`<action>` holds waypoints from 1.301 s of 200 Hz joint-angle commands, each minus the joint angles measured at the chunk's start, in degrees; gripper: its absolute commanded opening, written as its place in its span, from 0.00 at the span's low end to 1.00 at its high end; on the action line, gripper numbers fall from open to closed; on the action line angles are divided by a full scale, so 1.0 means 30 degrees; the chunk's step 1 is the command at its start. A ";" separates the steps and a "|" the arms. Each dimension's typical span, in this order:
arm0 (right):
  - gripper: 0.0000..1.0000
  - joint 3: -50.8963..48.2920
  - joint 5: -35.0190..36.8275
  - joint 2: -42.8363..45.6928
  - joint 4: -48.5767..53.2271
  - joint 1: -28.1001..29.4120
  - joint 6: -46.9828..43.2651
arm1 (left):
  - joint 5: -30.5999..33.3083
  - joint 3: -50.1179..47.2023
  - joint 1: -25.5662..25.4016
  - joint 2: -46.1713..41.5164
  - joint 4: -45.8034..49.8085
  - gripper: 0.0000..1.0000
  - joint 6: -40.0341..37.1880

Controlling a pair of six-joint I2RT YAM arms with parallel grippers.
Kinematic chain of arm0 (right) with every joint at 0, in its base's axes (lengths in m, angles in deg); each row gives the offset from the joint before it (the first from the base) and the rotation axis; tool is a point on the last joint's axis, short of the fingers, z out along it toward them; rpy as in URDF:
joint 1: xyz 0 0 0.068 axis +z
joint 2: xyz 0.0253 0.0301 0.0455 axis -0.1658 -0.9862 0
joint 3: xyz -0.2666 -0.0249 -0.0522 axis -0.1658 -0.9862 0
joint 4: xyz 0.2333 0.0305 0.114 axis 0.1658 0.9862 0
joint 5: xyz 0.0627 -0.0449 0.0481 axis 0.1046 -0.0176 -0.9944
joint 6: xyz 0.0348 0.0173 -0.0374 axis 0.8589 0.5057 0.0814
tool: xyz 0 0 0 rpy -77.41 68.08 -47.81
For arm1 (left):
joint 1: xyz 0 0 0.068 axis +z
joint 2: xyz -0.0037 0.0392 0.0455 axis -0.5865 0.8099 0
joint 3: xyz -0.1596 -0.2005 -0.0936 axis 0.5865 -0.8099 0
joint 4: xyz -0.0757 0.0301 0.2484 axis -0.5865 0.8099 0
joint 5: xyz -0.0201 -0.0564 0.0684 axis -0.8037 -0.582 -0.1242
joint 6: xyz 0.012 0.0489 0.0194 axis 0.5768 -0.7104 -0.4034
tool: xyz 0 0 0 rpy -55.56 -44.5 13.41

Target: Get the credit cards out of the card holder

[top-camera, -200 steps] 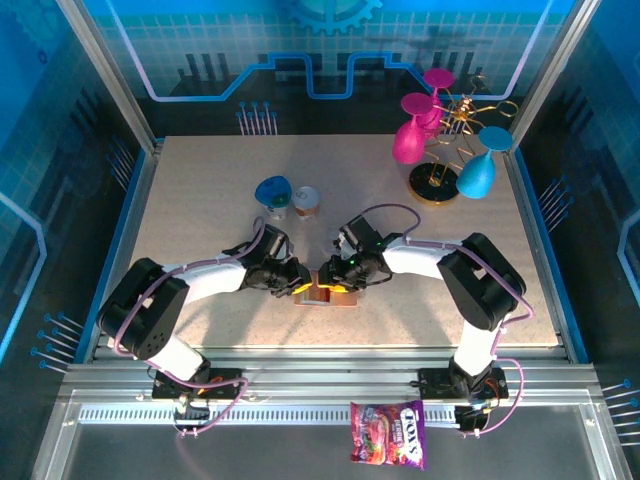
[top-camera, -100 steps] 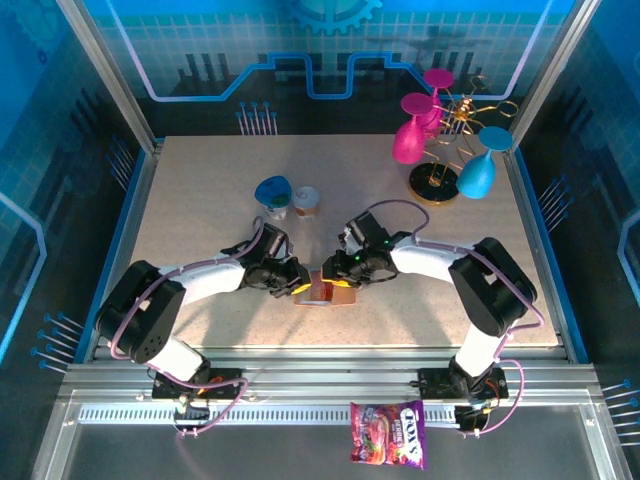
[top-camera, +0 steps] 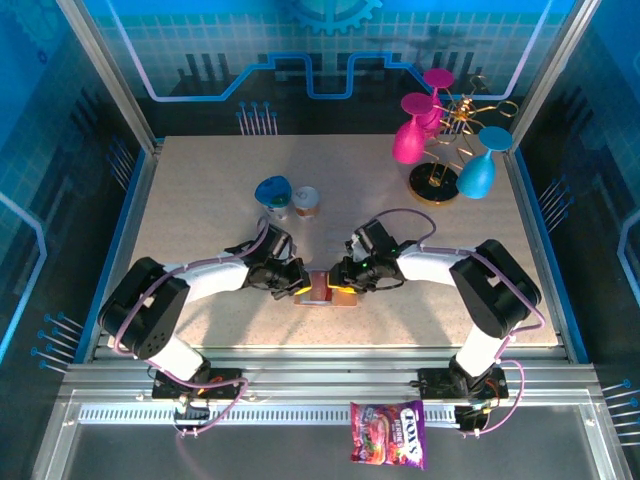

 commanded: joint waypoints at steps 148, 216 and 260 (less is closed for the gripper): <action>0.23 -0.1482 -0.2433 -0.1375 -0.4120 -0.0968 0.1592 | 0.0830 0.0114 -0.0137 0.0731 0.1072 0.00 -0.0925; 0.21 -0.1827 -0.2829 -0.2018 -0.5361 -0.1041 0.2230 | 0.0793 0.0142 -0.0126 0.0822 0.1157 0.00 -0.0984; 0.20 -0.2020 -0.3015 -0.2520 -0.6193 -0.1070 0.2579 | 0.0786 0.0135 -0.0137 0.0882 0.1080 0.00 -0.0896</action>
